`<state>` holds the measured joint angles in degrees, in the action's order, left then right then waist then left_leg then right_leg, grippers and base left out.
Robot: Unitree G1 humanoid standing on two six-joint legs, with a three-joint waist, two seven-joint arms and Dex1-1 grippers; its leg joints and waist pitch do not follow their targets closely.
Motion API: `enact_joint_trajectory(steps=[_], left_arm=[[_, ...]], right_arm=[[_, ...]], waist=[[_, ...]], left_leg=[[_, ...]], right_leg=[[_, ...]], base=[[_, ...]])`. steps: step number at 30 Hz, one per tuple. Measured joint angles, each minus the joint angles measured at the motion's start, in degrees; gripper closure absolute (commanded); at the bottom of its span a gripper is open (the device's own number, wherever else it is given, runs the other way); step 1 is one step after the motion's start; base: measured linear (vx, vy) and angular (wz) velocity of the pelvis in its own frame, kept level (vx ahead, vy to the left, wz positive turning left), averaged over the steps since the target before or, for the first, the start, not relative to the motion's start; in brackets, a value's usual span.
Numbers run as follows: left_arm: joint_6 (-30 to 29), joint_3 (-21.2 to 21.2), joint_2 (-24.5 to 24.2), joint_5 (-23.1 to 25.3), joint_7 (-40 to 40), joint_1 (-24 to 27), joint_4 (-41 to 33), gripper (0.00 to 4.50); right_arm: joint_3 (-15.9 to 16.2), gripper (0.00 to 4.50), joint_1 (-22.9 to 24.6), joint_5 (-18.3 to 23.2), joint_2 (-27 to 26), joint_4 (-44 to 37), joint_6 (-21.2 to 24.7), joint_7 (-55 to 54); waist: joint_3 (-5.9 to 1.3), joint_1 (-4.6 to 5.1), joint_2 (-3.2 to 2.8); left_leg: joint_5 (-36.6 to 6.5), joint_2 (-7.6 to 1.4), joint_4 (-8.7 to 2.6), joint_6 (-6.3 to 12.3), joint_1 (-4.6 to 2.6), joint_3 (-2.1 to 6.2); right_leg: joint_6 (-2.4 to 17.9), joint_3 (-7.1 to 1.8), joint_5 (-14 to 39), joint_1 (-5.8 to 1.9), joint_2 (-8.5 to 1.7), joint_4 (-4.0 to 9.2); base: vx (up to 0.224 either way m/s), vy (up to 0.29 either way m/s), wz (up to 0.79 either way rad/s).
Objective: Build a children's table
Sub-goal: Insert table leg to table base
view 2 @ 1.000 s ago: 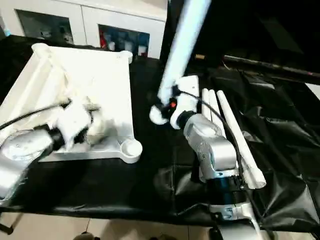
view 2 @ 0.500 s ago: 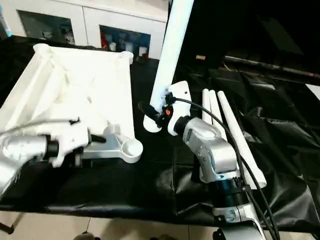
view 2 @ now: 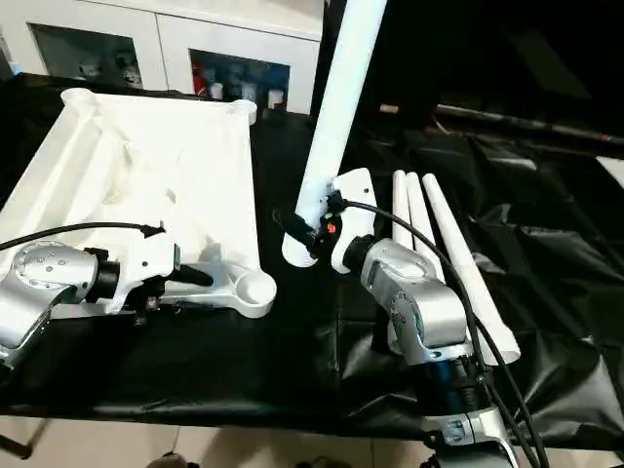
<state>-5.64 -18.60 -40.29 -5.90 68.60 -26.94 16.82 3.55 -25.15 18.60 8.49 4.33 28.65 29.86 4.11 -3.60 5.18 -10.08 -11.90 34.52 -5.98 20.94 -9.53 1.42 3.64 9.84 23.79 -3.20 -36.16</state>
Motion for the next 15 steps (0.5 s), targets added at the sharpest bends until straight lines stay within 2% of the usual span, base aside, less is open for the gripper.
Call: enact_joint_trajectory(steps=[10,12,14,15], left_arm=[[-0.2,0.2,-1.1,0.0,3.0,-0.7,2.0,3.42],[-0.2,0.2,-1.3,0.1,3.1,-0.7,2.0,3.7],[-0.1,0.4,-1.3,0.4,3.0,-0.7,2.0,3.77],[-0.1,0.4,-1.3,0.6,3.0,-0.7,2.0,3.99]], right_arm=[[-0.2,2.59,0.7,0.8,-0.2,-1.5,0.1,-0.4],[-0.2,2.59,0.9,1.0,-0.2,-1.5,0.2,-0.4],[-0.2,2.59,0.9,1.0,-0.2,-1.5,0.5,-0.4],[-0.3,2.59,0.9,1.1,-0.2,-1.5,0.7,-0.4]], waist=[[-0.07,0.03,-0.58],[-0.05,0.0,-0.61],[-0.07,0.03,-0.6],[-0.06,0.04,-0.6]], left_leg=[[0.0,0.0,0.0,0.0,-0.04,0.01],[0.0,0.0,0.0,0.0,-0.03,0.01],[0.0,0.0,0.0,0.0,-0.04,0.0],[0.0,0.0,0.0,0.0,-0.04,0.0]], right_leg=[[0.0,0.0,0.0,-0.02,-0.01,0.0],[0.0,0.0,0.0,-0.02,-0.01,0.01],[0.0,0.0,0.0,-0.03,-0.01,0.0],[0.0,0.0,0.0,-0.02,-0.01,0.01]], base=[[0.0,0.0,0.0],[0.0,0.0,0.0],[0.0,0.0,0.0],[0.0,0.0,0.0]])
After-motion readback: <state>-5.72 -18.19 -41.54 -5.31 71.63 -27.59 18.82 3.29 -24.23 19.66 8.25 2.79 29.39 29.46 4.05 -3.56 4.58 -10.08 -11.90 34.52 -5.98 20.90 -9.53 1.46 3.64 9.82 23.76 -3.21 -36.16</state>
